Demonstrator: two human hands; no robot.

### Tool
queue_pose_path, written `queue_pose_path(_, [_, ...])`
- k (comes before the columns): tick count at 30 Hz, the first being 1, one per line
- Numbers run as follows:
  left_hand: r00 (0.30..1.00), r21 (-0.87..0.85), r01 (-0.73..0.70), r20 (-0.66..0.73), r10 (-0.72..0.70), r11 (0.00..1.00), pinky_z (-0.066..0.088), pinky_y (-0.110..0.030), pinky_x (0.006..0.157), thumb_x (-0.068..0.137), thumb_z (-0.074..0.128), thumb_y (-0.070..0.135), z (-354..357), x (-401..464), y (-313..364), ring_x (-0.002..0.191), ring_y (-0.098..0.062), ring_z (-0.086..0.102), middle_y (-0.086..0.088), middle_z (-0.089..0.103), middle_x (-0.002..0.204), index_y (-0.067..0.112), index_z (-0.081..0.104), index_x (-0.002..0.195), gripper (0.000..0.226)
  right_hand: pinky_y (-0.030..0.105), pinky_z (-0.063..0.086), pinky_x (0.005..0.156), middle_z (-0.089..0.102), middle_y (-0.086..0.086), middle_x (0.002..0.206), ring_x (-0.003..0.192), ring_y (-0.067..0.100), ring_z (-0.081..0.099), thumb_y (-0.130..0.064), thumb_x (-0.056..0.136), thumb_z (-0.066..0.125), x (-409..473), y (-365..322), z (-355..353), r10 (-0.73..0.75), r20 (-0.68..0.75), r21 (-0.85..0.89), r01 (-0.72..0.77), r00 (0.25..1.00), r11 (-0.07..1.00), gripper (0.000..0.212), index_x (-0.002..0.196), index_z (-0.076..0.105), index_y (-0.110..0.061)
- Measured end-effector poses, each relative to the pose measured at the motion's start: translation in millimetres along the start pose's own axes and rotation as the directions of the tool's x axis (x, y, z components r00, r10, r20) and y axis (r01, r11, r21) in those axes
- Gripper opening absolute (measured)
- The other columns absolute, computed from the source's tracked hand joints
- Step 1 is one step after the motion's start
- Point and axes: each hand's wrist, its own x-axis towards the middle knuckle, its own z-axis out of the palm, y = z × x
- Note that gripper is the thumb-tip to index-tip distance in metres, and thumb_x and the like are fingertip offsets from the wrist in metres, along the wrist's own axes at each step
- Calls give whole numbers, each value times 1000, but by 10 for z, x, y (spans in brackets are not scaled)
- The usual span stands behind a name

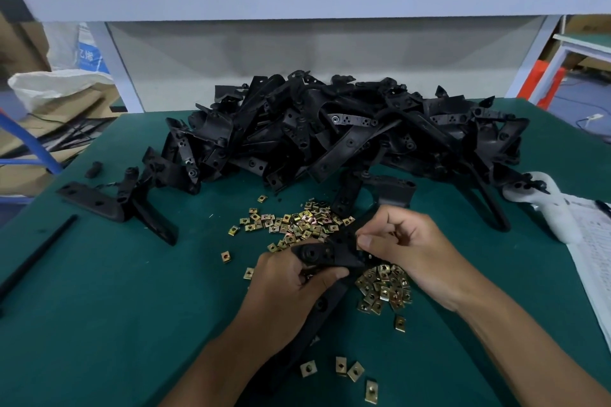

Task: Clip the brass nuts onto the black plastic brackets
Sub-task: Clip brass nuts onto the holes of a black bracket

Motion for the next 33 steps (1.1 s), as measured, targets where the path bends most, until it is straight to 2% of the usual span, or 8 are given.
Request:
queue_pose_path(5, [999,-26,22,47,-21,999,45,-4,64,90,76,29,-15,11,16,77,12,67,33,72,83,54,71,86,26,10,43,62,65,-13,66,64,-1,56,-30,80,76,-22,-66,-34,19,59,-17,-18,998,1000,5,77,72,-28])
queue_pose_path(9, [996,-51,71,52,-69,996,55,-18,67,87,71,45,-50,37,30,79,7,70,29,74,86,57,68,100,18,19,47,76,74,-5,81,77,4,66,-38,88,73,-48,-82,9,39,25,-21,-39,999,999,17,77,71,-26])
queue_pose_path(14, [997,-61,72,4,-72,996,49,-7,64,89,74,36,-46,43,21,79,12,68,34,71,84,69,65,88,34,9,46,75,74,-6,101,89,12,66,-36,92,65,-47,-92,44,-1,-10,-91,0,1000,996,18,77,72,-27])
queue_pose_path(20, [996,-107,84,51,-79,991,44,-5,60,85,76,45,-21,10,12,73,11,66,30,72,79,61,68,89,18,23,47,76,70,-4,98,88,28,60,-40,87,65,-66,-42,62,-34,16,-125,36,999,992,18,74,68,-29])
queue_pose_path(23, [994,-168,108,37,-103,980,49,-12,61,79,71,58,28,1,27,74,4,69,23,74,81,56,70,94,15,30,44,81,70,0,100,93,16,60,-29,86,52,-13,17,96,78,39,208,-84,996,974,21,83,72,-24])
queue_pose_path(26, [994,-234,108,39,-101,966,47,-5,64,91,74,34,43,-4,44,78,7,69,24,75,85,58,70,95,25,34,51,82,70,13,113,92,18,63,4,77,39,37,44,46,206,75,612,-208,976,763,41,94,72,-16])
queue_pose_path(29, [993,-273,117,53,-107,955,48,-8,67,91,72,36,19,-23,59,82,3,70,19,77,90,55,71,99,21,34,59,84,68,23,124,102,23,71,26,83,33,49,67,-40,234,114,713,-243,966,657,50,114,60,-3])
queue_pose_path(33, [993,-268,113,57,-102,957,47,-6,65,89,73,36,29,-31,90,78,7,69,21,76,87,53,71,101,21,40,55,99,63,25,132,126,35,61,10,91,48,61,70,-30,192,165,713,-252,967,654,46,135,46,0])
